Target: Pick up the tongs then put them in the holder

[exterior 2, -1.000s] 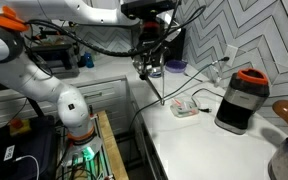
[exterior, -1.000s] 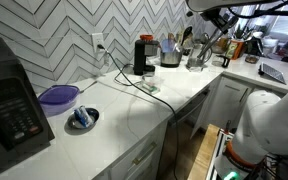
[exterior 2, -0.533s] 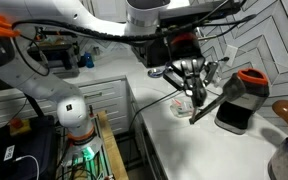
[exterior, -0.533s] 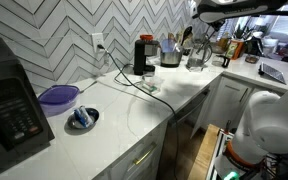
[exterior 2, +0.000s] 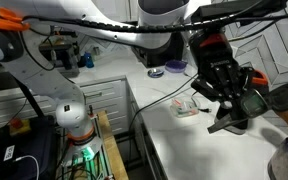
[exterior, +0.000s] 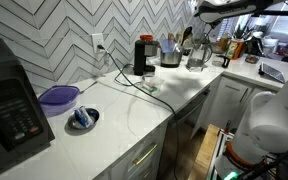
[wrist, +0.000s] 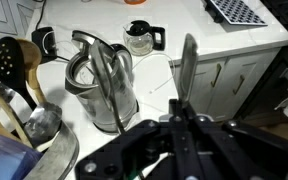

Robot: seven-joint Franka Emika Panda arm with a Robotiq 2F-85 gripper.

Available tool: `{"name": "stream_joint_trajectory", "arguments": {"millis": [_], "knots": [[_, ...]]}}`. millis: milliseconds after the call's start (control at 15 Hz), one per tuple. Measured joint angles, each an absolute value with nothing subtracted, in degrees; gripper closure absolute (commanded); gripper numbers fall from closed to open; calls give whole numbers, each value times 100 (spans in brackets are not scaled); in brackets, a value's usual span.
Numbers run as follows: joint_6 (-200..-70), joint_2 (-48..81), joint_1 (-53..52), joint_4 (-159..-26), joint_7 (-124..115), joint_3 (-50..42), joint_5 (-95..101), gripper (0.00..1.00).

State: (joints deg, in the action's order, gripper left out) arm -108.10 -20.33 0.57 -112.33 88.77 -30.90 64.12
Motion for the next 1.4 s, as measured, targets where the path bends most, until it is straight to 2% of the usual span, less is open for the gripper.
{"name": "stream_joint_trajectory", "arguments": {"millis": [200,533,933,1400], "knots": [[-10822,-1976,247,-11241,8787,-2906,6414,99],[-11523,-1507,778,-11462,7054,-2338,7538,99],[-11527,-463,1210,-11387,5677,-2162,8921,99],[-11494,290,1371,-11246,5228,-1885,10099,99]]}}
